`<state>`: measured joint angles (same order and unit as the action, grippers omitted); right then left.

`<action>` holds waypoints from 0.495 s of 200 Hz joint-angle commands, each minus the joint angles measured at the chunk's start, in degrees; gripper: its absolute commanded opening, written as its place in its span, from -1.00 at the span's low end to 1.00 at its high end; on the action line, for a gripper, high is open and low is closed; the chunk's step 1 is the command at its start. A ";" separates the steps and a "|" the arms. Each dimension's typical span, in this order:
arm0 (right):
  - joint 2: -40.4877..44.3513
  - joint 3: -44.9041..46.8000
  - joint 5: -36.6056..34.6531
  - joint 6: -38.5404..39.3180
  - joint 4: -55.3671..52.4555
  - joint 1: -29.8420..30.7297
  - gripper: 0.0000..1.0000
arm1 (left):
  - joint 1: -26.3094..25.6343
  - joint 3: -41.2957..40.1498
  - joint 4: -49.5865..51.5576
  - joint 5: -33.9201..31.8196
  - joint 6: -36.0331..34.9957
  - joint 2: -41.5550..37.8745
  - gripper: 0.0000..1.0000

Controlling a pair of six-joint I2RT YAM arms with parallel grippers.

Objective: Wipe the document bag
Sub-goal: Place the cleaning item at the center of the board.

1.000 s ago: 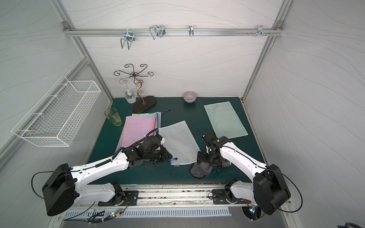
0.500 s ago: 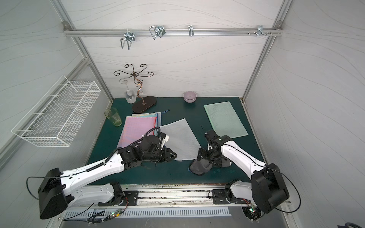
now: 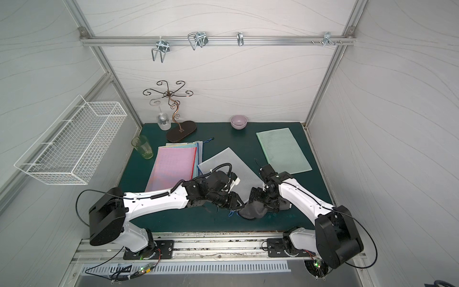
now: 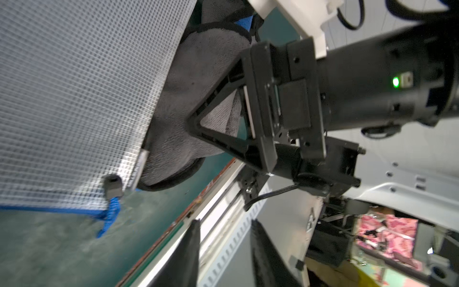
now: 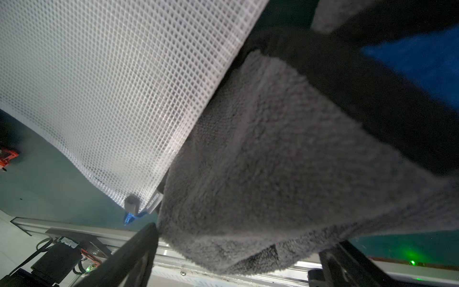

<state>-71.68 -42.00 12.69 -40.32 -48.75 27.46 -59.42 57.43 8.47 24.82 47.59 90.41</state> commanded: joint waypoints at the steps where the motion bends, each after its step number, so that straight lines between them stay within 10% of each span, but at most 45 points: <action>1: 1.73 0.28 0.33 0.02 -0.77 -0.70 0.98 | -0.18 1.74 -1.09 2.41 0.05 1.93 -0.47; 99: 4.42 0.49 6.02 -1.71 -0.05 -7.07 0.98 | -0.17 11.23 0.70 8.34 3.29 17.26 -0.26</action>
<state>-69.21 -40.91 16.12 -41.23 -47.64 21.85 -61.60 67.33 7.18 31.77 48.23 104.57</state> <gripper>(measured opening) 0.989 0.368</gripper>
